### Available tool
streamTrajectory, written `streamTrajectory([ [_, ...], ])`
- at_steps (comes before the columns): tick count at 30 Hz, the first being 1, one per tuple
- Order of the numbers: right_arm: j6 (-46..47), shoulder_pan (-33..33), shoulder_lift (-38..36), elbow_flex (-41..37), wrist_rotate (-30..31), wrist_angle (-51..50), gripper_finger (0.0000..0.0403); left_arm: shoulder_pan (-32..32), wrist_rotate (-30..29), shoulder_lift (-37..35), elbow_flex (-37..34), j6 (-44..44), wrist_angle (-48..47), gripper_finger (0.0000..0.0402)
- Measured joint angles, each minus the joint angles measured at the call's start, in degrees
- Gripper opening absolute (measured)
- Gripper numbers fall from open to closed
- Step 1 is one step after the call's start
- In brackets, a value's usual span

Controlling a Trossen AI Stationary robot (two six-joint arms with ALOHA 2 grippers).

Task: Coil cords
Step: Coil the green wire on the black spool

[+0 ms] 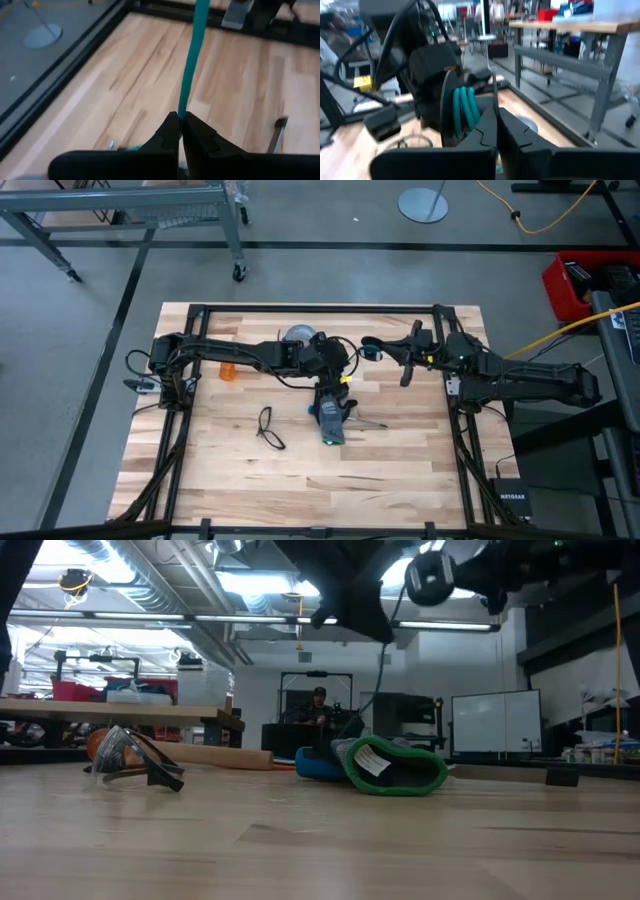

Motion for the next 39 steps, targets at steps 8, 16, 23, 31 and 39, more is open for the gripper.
streamTrajectory([
  [8, 0.0, 0.0, 0.3, 0.0, 0.1, 7.4, 0.0001, 0.0, 0.9, 0.0, 0.0, 3.9, 4.9, 0.0028],
  [16, -0.3, 0.0, 0.2, 0.1, 0.2, 11.7, 0.0001, -0.2, 1.7, 0.1, -0.1, 5.5, 5.1, 0.0062],
  [23, -0.3, 0.0, 0.3, 0.1, 0.1, 13.9, 0.0001, -0.2, 1.7, 0.1, -0.1, 5.5, 5.3, 0.0072],
  [31, -3.9, 0.0, -0.4, 0.1, 5.8, 14.1, 0.0001, -0.8, 1.7, 0.1, -0.1, 5.5, 5.2, 0.0072],
  [39, -7.9, 0.0, -4.9, 0.1, 13.3, 10.4, 0.0001, -0.7, -1.4, 0.1, -0.1, 3.7, 2.6, 0.0072],
])
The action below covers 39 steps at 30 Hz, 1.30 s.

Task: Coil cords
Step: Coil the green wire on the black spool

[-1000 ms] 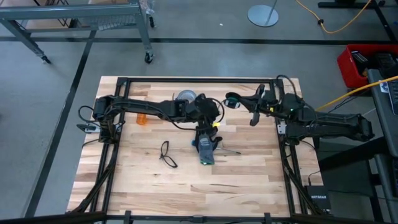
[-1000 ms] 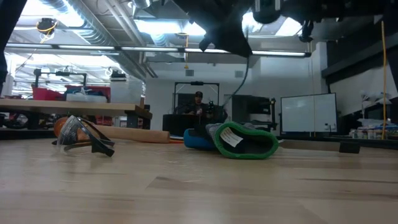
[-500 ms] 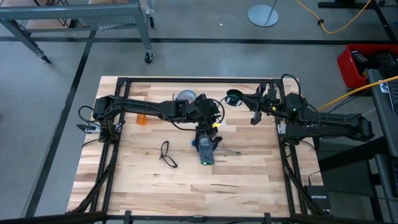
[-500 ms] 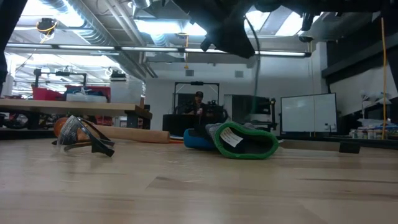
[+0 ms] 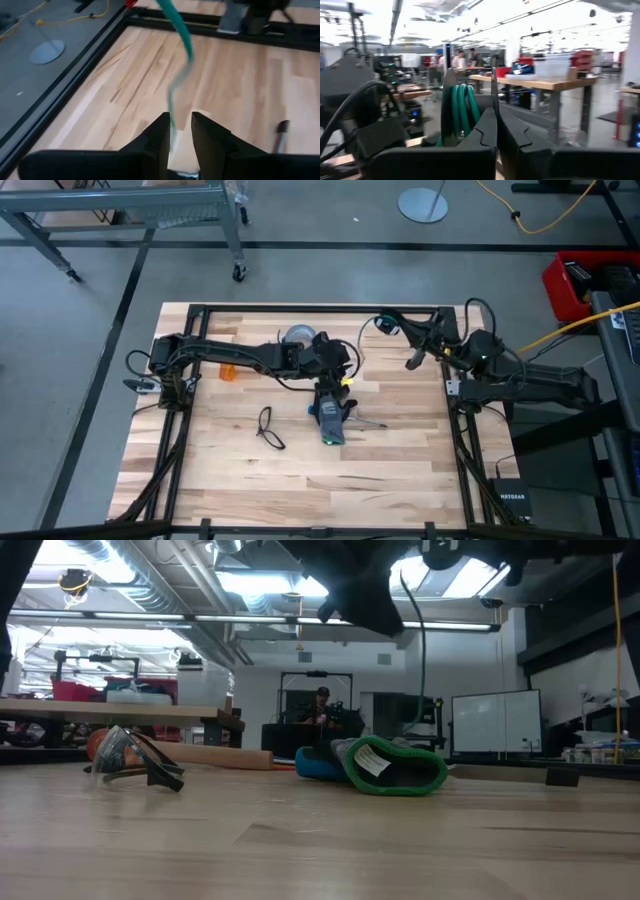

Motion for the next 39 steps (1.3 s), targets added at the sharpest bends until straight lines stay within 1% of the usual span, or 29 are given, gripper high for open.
streamTrajectory([
  [3, -0.2, 0.0, -2.2, 0.0, 1.9, -1.5, 0.0001, 0.1, -1.2, 0.0, 0.0, -0.8, -0.6, 0.0072],
  [6, -0.2, 0.0, -3.6, 0.0, 2.3, -1.4, 0.0001, 0.1, -1.4, 0.0, 0.0, -0.8, 1.6, 0.0072],
  [9, -0.2, 0.0, -4.0, 0.0, 2.4, -0.5, 0.0001, 0.0, -1.5, 0.3, 0.0, -0.3, 5.6, 0.0072],
  [12, -0.2, 0.0, -4.0, 0.0, 2.3, 0.8, 0.0001, -0.1, -2.6, 1.2, 0.0, 2.4, 11.2, 0.0072],
  [16, -1.0, 0.0, -4.0, 0.0, 2.3, 2.2, 0.0001, -0.3, -6.5, 3.5, 0.0, 6.3, 17.1, 0.0071],
  [18, -1.2, 0.0, -4.0, 0.0, 2.3, 2.1, 0.0001, -0.4, -8.6, 4.6, 0.0, 7.7, 19.0, 0.0067],
  [23, -1.3, 0.0, -4.0, 0.0, 2.2, 2.2, 0.0001, -0.7, -9.0, 7.2, 0.0, 8.5, 23.8, 0.0049],
  [29, -1.4, 0.0, -4.0, 0.0, 2.2, 2.2, 0.0001, -0.7, -9.0, 8.8, 0.0, 8.2, 25.7, 0.0036],
  [37, -1.3, 0.0, -4.0, 0.0, 2.2, 2.3, 0.0001, -0.4, -8.9, 9.0, 0.0, 7.4, 25.1, 0.0042],
  [39, -1.3, 0.0, -4.0, 0.0, 2.2, 2.4, 0.0001, -0.3, -7.7, 9.0, 0.0, 6.9, 24.2, 0.0041],
])
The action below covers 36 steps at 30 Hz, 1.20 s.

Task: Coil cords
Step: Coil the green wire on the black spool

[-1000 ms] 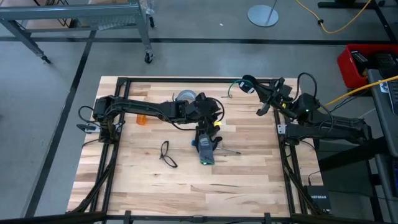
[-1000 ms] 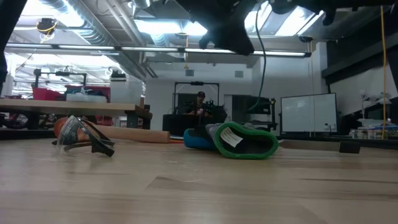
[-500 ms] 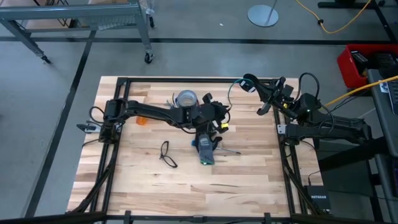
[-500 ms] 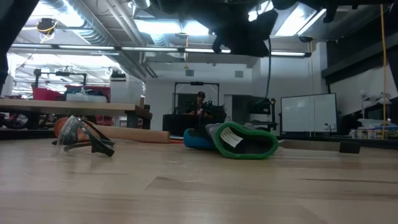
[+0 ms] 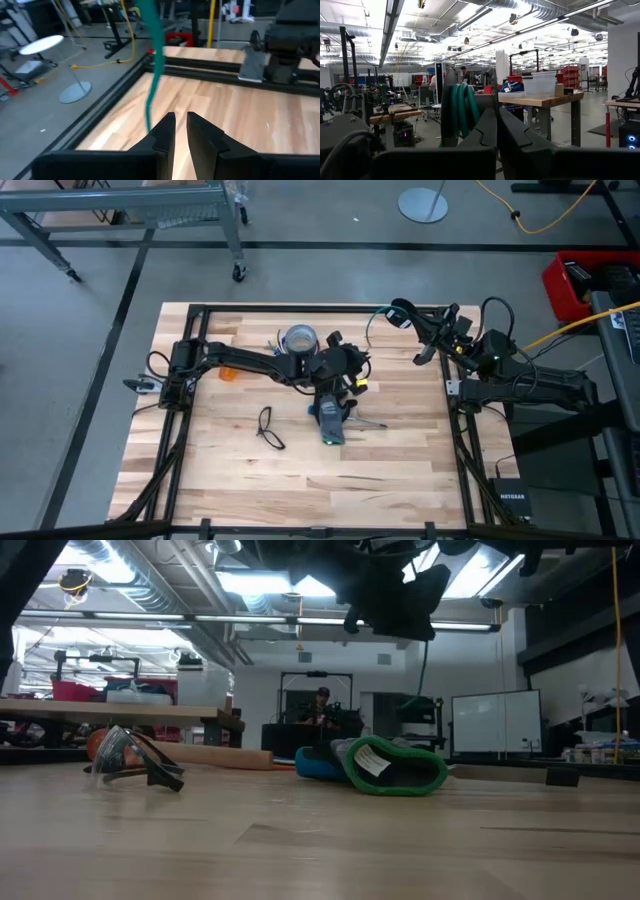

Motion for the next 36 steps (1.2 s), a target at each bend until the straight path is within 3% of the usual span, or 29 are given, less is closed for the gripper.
streamTrajectory([
  [4, 0.0, 0.0, 0.0, 0.0, 0.0, 0.4, 0.0001, 0.3, 2.8, 0.0, 0.0, -0.7, -2.3, 0.0053],
  [15, 0.1, 0.0, 0.0, 0.0, 0.0, 1.0, 0.0001, 0.7, 1.9, 0.0, 0.0, -2.5, -4.6, 0.0153],
  [22, 0.1, 0.0, 0.0, 0.0, -0.6, 1.5, 0.0001, 2.6, -1.1, 0.0, 0.0, -5.2, -4.4, 0.0156],
  [36, 0.1, 0.0, 0.2, 0.0, -1.6, 3.0, 0.0001, 2.8, 2.0, 0.0, 0.0, -2.1, 4.1, 0.0152],
])
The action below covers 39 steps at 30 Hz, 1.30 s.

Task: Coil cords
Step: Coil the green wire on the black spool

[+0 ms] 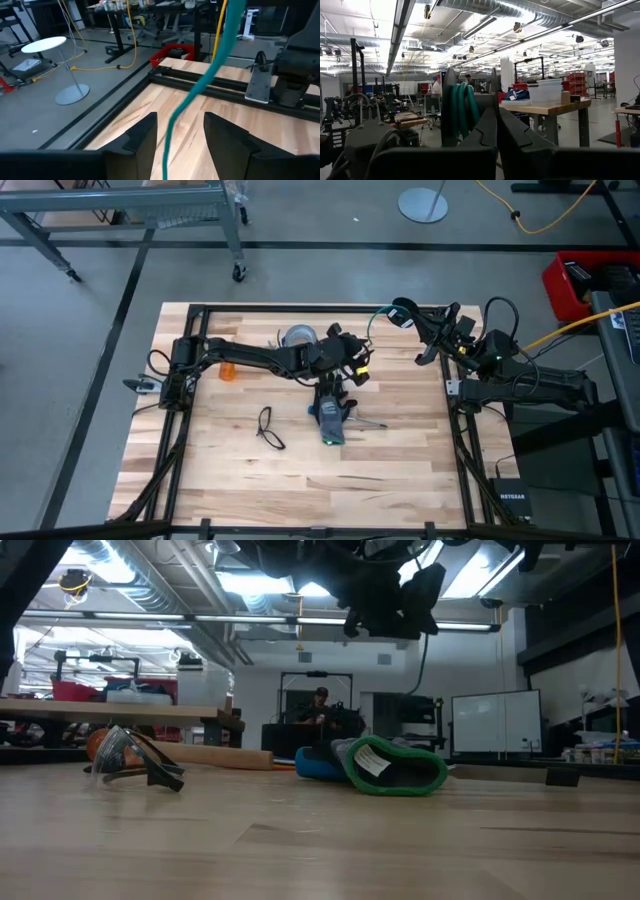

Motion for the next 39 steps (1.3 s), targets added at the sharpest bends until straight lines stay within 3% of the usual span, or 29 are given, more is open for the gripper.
streamTrajectory([
  [9, 0.0, 0.0, 0.0, 0.0, 0.0, 0.0, 0.0001, 0.1, 0.7, 0.8, 0.0, 0.0, 0.4, 0.0054],
  [14, 0.0, 0.0, 0.0, 0.0, 0.0, 0.5, 0.0001, 0.0, 0.9, 1.6, 0.0, 0.0, 0.5, 0.0029],
  [19, 0.0, 0.0, 0.1, 0.0, -1.7, 0.9, 0.0003, 0.1, 0.9, 1.7, 0.0, 0.0, 0.4, 0.0037],
  [32, 0.0, 0.0, 0.1, 0.0, -1.9, 0.9, 0.0003, 0.0, 0.9, 1.7, 0.0, -0.2, -0.2, 0.0112],
  [39, 0.0, 0.0, 0.1, 0.0, -1.9, 0.8, 0.0003, -0.3, 0.8, 1.7, 0.0, -5.1, -3.4, 0.0120],
])
